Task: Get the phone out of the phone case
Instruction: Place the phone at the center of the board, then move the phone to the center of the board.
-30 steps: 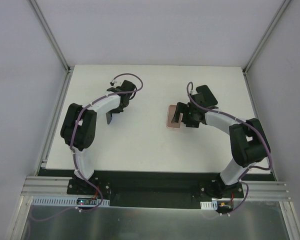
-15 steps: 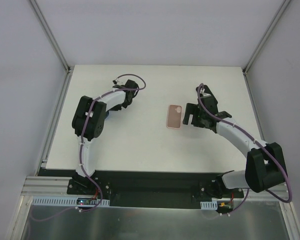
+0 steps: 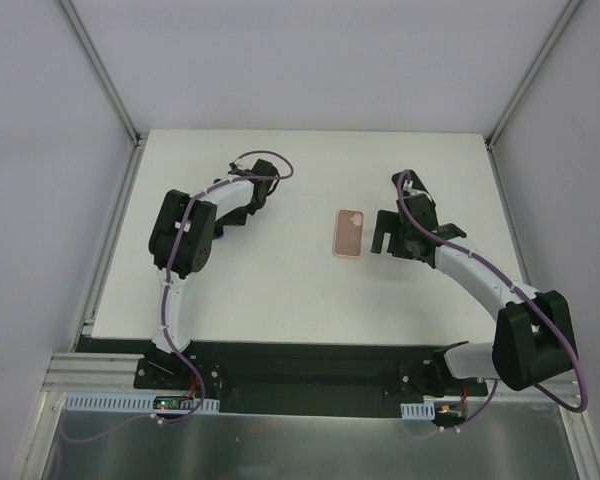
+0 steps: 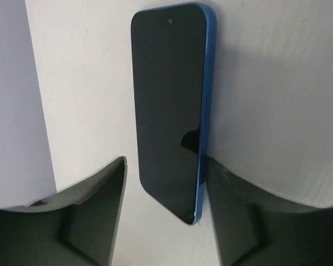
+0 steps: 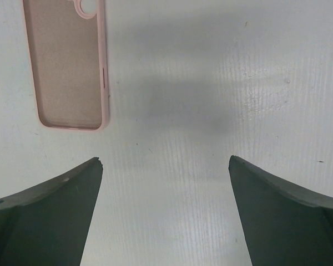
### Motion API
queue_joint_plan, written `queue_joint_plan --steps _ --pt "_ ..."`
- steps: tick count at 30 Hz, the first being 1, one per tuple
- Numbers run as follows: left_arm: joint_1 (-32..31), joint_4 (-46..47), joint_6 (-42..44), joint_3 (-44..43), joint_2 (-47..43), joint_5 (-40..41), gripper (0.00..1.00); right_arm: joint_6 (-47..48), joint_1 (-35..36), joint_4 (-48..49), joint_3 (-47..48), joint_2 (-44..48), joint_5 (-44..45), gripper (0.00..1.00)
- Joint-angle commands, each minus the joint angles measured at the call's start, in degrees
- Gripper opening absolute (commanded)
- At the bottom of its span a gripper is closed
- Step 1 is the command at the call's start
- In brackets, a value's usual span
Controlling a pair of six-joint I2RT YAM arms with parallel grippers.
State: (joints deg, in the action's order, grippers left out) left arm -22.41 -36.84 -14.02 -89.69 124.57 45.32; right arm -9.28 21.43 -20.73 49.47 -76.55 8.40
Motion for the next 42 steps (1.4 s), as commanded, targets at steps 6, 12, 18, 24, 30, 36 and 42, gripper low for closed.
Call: queue_joint_plan --steps 6,12,18,24,30,36,42 --pt "0.88 -2.36 -0.92 -1.36 -2.49 -3.83 0.99 2.42 -1.47 -3.70 3.52 0.27 5.21 1.00" --pt "0.79 -2.89 -2.59 -0.84 -11.44 -12.61 0.99 7.95 -5.16 -8.36 13.53 -6.66 11.71 1.00" --pt "0.79 -2.98 -3.99 1.97 -22.61 -20.33 0.99 14.72 -12.36 -10.64 25.11 -17.90 10.15 0.97" --pt "0.44 -2.89 -5.75 3.56 -31.05 -31.07 0.99 20.96 -17.99 -11.88 35.85 -30.38 0.94 0.96" --pt "-2.98 -2.89 -6.28 4.08 -35.54 -36.09 0.99 25.27 -20.55 -10.38 45.79 -40.67 -7.96 0.96" --pt "-5.45 -2.89 -6.55 4.78 -38.53 -38.55 0.99 32.03 -20.90 -9.33 49.14 -45.34 -7.87 0.96" --pt "-5.97 -2.89 -6.81 5.31 -39.58 -39.43 0.99 36.52 -21.17 -9.59 50.54 -48.24 -14.19 0.96"
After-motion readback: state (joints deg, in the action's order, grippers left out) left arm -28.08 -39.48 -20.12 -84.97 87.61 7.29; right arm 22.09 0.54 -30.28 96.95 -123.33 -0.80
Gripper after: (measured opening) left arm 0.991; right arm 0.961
